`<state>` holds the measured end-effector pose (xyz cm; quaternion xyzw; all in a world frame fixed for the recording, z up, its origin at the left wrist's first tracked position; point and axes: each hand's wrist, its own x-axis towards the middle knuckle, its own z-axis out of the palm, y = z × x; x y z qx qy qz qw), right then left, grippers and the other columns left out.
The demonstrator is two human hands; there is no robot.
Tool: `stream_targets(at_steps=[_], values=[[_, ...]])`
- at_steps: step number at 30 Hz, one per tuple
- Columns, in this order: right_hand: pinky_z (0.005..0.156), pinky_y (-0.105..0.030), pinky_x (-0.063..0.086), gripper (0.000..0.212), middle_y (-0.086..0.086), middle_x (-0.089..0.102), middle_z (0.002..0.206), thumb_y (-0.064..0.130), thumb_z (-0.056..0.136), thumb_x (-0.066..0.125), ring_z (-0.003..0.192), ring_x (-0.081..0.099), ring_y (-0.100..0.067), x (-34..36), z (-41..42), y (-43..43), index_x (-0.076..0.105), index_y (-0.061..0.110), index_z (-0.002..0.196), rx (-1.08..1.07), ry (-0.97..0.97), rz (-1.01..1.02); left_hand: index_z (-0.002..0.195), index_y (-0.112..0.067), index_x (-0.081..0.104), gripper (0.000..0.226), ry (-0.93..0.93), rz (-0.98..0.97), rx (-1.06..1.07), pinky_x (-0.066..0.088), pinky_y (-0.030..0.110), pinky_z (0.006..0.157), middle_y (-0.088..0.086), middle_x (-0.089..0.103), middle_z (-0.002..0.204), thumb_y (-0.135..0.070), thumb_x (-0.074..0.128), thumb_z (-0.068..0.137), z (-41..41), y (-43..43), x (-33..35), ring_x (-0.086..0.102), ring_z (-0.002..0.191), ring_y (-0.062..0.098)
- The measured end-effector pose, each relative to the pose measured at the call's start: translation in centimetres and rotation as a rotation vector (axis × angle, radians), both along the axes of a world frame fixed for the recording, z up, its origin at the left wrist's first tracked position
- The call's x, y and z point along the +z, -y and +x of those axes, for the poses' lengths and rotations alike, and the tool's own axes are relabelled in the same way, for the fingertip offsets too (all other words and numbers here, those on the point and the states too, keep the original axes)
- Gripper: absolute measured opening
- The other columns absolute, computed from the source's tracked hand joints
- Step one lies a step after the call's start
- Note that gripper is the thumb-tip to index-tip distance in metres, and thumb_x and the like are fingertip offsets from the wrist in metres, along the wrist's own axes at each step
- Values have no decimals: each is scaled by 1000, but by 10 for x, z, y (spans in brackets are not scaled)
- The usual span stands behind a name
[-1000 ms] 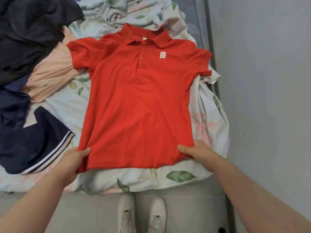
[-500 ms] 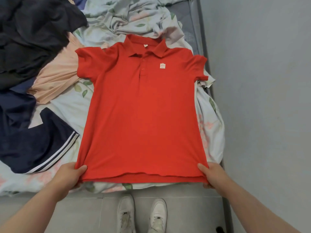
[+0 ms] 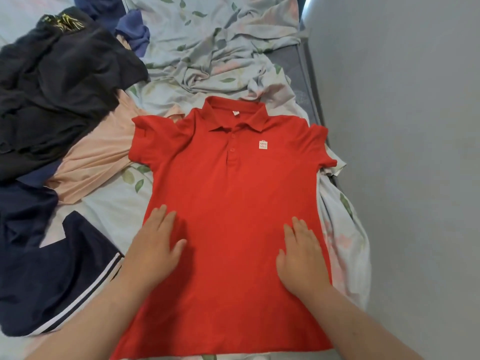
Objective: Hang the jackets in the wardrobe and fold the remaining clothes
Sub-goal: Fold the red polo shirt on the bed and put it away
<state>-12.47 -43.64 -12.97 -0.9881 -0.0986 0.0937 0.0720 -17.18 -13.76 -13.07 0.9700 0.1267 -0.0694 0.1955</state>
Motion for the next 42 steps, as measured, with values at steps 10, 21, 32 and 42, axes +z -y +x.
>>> stream_targets(at_steps=[10, 21, 32, 42], values=[[122, -50, 2, 68, -13, 12, 164, 49, 97, 33, 152, 10, -29, -63, 219, -45, 19, 18, 157, 285, 103, -218, 156, -14, 22, 83, 96, 313, -180, 4, 48, 121, 13, 15, 164, -65, 30, 90, 209, -14, -74, 11, 151, 28], [120, -44, 20, 74, -13, 30, 159, 57, 91, 35, 147, 27, -28, -90, 265, 29, 36, 15, 152, 235, 122, -48, 153, -10, 26, 96, -1, 359, 35, 20, 51, 116, 21, 27, 158, -75, 25, 82, 224, -41, -112, 29, 143, 36], [87, -19, 38, 20, -2, 65, 100, 9, 83, 56, 92, 56, -14, -38, 302, 84, 70, 10, 96, -241, 388, 622, 128, 0, 58, 64, 343, 212, -113, 24, 47, 115, 24, 50, 141, -41, 45, 81, 254, 47, -67, 48, 128, 41], [68, -33, 59, 9, -9, 73, 78, 13, 88, 72, 66, 69, -19, -47, 351, 105, 69, 5, 89, -820, -581, 1103, 158, -16, 10, 132, -10, -24, -521, -4, 33, 122, 0, 6, 165, -87, 54, 55, 367, 230, -77, 1, 152, 16]])
